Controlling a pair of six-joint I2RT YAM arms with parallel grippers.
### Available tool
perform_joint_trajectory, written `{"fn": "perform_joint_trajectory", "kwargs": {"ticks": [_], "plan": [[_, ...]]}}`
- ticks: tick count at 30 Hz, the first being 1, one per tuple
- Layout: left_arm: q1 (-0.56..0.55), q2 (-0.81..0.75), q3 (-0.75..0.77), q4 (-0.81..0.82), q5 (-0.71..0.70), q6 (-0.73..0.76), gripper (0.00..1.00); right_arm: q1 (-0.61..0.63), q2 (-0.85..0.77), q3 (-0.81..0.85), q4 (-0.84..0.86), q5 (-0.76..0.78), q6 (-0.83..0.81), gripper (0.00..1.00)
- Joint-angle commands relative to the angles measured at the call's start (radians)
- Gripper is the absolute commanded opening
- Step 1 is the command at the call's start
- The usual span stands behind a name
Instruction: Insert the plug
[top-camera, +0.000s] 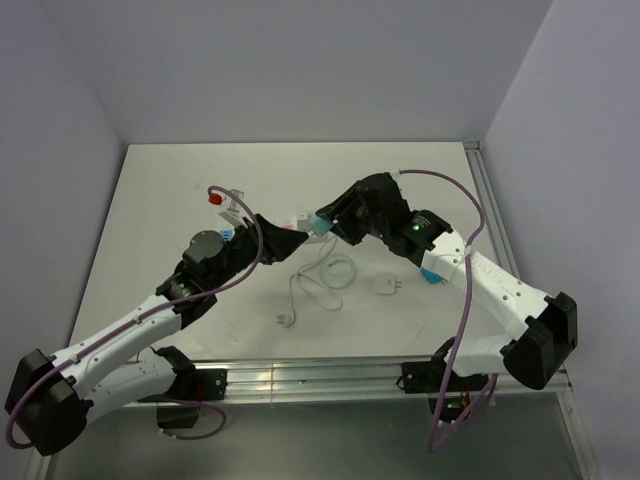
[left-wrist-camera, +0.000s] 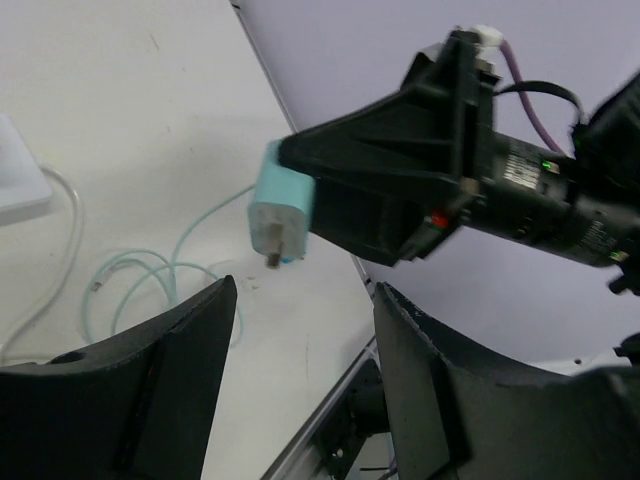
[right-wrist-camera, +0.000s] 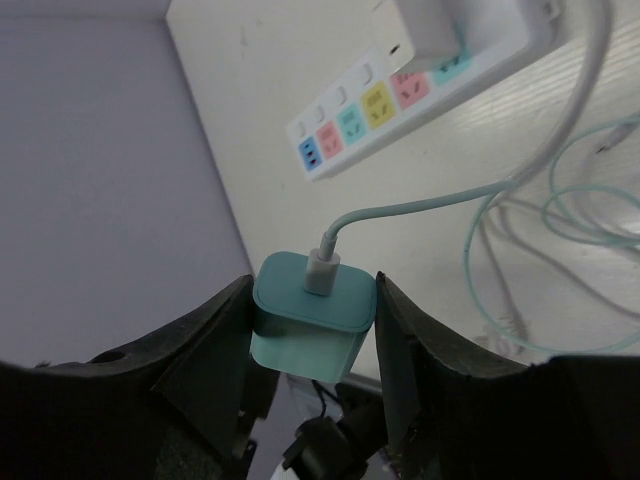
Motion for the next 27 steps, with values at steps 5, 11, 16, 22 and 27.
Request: {"fn": "perform_joint_trajectory", "kwargs": {"ticks": [5, 11, 16, 22, 27], "plan": [[-0.076, 0.026, -0.016, 0.122, -0.136, 0.047, 0.67, 0.068, -0.050, 0.019, 0.059, 0.014, 0.091, 0.00], [-0.105, 0.049, -0.001, 0.117, -0.175, 0.051, 0.66, 0.097, -0.059, -0.007, 0.076, 0.010, 0.107, 0.00], [-0.110, 0.058, 0.004, 0.105, -0.194, 0.044, 0.61, 0.103, -0.054, -0.004, 0.075, 0.007, 0.116, 0.00], [-0.112, 0.044, -0.012, 0.122, -0.212, 0.039, 0.57, 0.117, -0.050, 0.001, 0.061, 0.022, 0.125, 0.00], [-0.113, 0.058, 0.004, 0.117, -0.214, 0.041, 0.53, 0.121, -0.034, 0.006, 0.066, 0.010, 0.128, 0.00]]}}
